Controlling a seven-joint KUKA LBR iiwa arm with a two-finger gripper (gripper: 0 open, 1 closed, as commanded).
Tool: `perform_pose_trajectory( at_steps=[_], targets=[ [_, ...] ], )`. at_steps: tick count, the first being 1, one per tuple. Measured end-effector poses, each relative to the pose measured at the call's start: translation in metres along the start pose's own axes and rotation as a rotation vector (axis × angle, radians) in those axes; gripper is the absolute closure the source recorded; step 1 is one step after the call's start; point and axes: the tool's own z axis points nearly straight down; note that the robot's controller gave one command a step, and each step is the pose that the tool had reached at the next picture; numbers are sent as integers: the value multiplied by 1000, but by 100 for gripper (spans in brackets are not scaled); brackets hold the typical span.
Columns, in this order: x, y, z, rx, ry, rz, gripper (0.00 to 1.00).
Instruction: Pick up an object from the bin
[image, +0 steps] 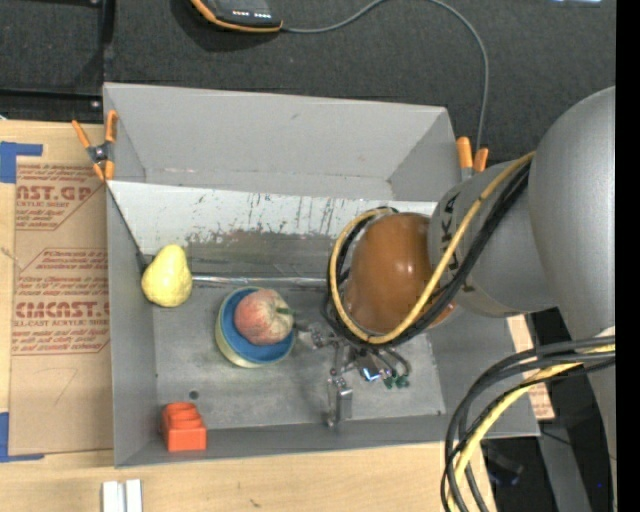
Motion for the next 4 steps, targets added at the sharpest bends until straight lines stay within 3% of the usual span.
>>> perform_pose_trajectory(
  at_steps=[1, 2, 3, 4],
  targets=[
    [-23, 5, -59, 4, -9, -88, 0],
    [-81, 73, -31, -3, -3, -109, 0],
    [-94, 79, -4, 7, -17, -382, 0],
    [-119, 119, -2, 1, 3, -304, 100]
  ],
)
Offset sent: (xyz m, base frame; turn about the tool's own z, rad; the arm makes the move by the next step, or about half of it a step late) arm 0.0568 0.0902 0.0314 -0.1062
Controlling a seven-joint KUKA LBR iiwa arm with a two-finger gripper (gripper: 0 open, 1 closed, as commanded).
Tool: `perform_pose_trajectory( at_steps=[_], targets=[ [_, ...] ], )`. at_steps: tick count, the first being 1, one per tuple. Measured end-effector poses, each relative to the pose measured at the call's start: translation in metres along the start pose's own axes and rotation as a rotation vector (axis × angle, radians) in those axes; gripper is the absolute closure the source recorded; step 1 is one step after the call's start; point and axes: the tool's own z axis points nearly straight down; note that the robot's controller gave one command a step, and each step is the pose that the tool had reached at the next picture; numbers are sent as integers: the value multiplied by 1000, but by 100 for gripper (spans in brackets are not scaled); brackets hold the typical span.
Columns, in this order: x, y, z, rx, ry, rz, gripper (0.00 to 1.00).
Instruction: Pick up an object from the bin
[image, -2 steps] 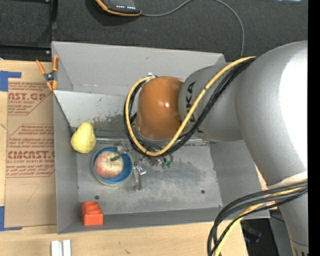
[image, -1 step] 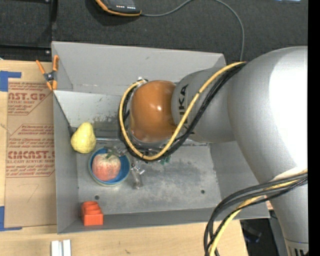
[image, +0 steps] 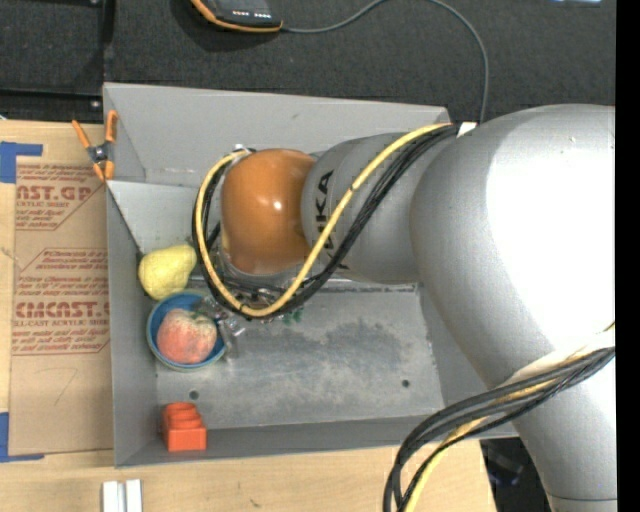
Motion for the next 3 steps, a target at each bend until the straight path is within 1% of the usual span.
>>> perform_pose_trajectory(
  at_steps=[3],
  targets=[
    [0, 1, -7, -1, -3, 1, 100]
  ],
)
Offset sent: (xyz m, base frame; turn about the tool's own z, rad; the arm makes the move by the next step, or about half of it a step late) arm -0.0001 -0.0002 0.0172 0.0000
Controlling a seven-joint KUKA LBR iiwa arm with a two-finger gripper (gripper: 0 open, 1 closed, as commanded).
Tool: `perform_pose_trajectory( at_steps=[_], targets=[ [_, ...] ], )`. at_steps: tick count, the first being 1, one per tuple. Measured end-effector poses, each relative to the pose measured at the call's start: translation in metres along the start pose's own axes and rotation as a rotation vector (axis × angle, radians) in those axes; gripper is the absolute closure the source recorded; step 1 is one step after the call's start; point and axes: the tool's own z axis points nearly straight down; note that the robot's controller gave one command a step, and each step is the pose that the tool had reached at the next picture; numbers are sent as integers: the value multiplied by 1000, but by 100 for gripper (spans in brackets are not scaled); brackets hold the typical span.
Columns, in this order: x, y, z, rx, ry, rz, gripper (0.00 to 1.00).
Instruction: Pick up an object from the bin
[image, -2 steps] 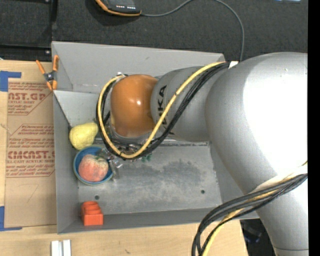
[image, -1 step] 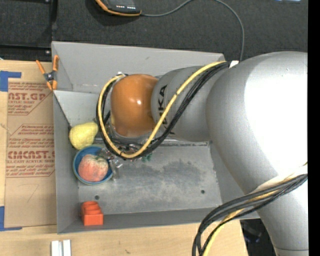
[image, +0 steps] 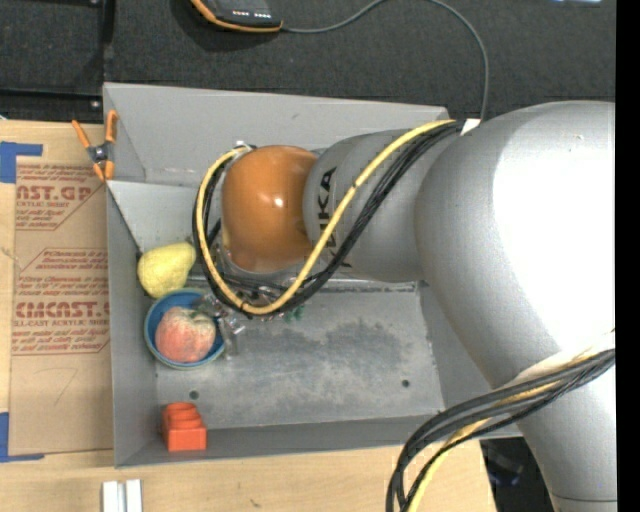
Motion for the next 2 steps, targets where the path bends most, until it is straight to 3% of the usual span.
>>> perform_pose_trajectory(
  at_steps=[2],
  targets=[
    [1, 2, -34, -2, 3, 0, 100]
  ],
)
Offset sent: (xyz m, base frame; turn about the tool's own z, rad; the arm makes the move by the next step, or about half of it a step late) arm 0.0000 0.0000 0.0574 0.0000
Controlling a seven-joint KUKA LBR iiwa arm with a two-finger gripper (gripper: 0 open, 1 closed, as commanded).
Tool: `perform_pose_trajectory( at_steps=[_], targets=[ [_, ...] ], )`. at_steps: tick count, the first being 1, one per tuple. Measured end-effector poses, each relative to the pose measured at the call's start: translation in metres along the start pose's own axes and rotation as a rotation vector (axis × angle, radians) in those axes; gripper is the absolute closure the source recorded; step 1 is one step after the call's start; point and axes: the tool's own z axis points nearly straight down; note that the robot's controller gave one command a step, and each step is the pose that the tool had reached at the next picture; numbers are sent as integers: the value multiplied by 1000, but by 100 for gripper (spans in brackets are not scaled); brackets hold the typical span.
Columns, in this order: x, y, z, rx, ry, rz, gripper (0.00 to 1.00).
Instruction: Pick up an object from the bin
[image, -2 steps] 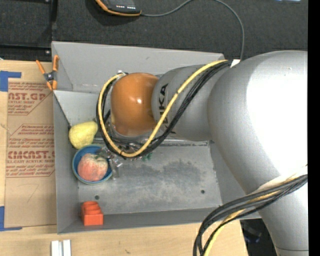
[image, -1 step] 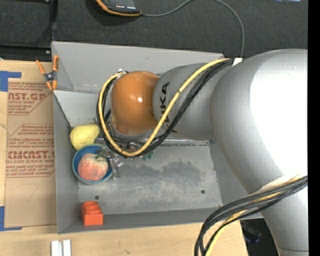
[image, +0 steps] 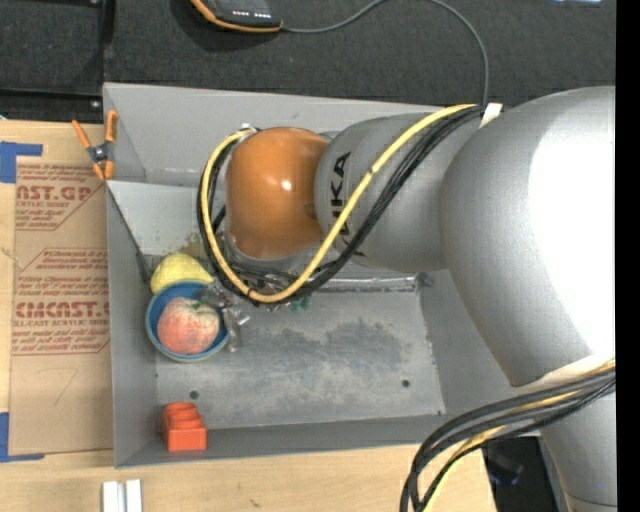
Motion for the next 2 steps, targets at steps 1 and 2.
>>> perform_pose_trajectory(
  at_steps=[1, 2],
  targets=[
    [-2, 0, -12, 3, -8, 0, 100],
    [-2, 0, -16, 2, -6, 0, 100]
  ],
)
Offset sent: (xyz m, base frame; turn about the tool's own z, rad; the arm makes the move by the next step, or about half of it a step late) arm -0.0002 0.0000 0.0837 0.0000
